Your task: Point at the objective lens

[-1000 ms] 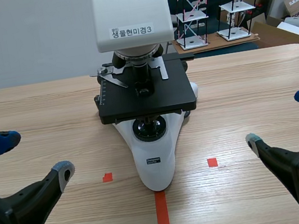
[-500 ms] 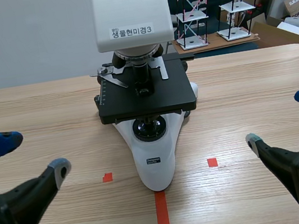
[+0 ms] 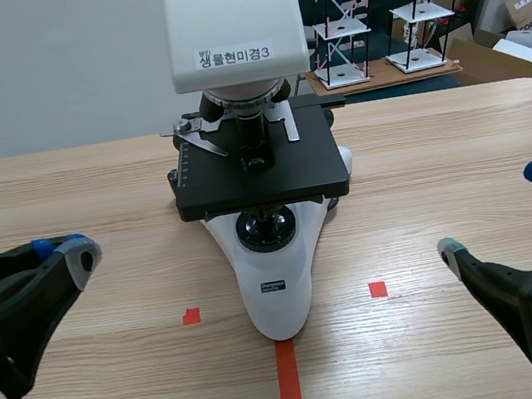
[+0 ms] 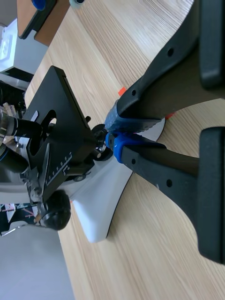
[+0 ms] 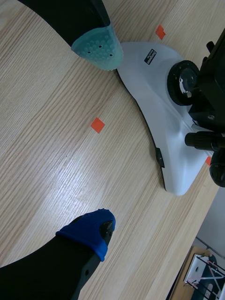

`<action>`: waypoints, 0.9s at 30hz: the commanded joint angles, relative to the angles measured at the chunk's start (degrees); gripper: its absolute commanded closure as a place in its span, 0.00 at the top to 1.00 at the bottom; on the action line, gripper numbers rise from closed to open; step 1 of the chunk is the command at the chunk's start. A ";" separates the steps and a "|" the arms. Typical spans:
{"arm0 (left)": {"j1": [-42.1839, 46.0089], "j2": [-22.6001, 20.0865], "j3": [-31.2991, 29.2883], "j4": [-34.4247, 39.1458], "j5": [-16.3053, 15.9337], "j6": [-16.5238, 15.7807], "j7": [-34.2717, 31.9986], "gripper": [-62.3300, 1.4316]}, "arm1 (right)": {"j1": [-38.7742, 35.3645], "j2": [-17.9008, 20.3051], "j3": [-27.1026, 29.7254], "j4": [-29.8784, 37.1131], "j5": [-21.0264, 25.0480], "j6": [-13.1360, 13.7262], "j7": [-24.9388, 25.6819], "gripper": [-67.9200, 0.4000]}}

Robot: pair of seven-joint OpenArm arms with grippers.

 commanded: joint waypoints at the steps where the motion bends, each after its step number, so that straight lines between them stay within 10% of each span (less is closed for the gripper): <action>1: -1.95 0.81 1.16 -0.42 -0.57 -0.13 -0.72 0.05 | 0.35 0.02 0.44 0.70 0.42 -0.22 0.85 1.00; 27: -20.39 6.38 13.51 -4.81 2.12 0.57 5.99 0.05 | 0.35 0.02 0.44 0.70 0.42 -0.22 0.83 1.00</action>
